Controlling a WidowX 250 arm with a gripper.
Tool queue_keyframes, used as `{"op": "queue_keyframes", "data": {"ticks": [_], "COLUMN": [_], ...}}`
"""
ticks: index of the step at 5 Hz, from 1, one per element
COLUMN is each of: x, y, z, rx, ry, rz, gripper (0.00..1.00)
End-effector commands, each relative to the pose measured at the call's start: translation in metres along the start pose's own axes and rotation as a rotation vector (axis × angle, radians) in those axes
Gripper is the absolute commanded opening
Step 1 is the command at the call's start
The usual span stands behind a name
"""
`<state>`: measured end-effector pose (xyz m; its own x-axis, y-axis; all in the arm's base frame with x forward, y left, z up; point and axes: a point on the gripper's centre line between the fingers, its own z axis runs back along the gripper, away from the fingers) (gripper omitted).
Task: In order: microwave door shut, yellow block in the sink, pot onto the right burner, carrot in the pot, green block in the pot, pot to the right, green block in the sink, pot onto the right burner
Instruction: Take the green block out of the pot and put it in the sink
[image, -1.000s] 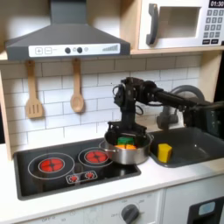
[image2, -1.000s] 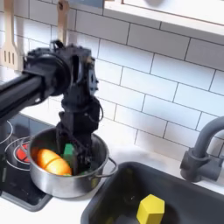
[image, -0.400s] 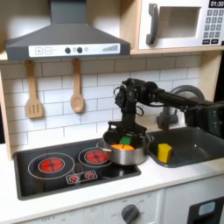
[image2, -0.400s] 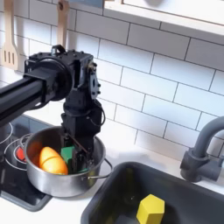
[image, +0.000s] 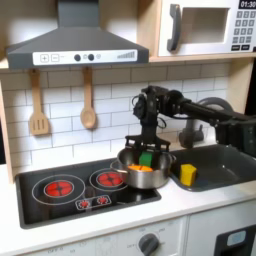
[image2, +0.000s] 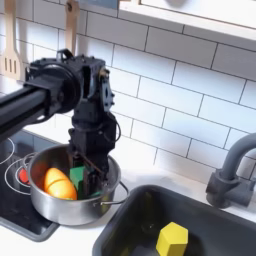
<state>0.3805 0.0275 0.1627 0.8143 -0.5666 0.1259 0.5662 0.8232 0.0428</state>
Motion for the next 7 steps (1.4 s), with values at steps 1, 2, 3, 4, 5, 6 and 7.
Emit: {"op": "queue_keyframes", "data": {"ticks": [1,2,3,4,5,6,7], "x": [-0.001,0.006,0.015,0.022,0.022,0.020,0.025], "y": [-0.009,-0.020,-0.048,-0.083,-0.108,-0.132,-0.140], "z": [0.045,0.062,0.064,0.070,0.058,0.038,0.015], "rx": [0.001,-0.013,-0.069,-0.095,-0.101,-0.099,-0.089], "ry": [0.001,-0.024,-0.028,-0.041,-0.003,0.028,0.064], "rz": [-0.024,-0.053,-0.138,-0.215,-0.270,-0.291,-0.278], "gripper": [0.00,0.00,0.00,0.00,0.00,0.00,0.00]}}
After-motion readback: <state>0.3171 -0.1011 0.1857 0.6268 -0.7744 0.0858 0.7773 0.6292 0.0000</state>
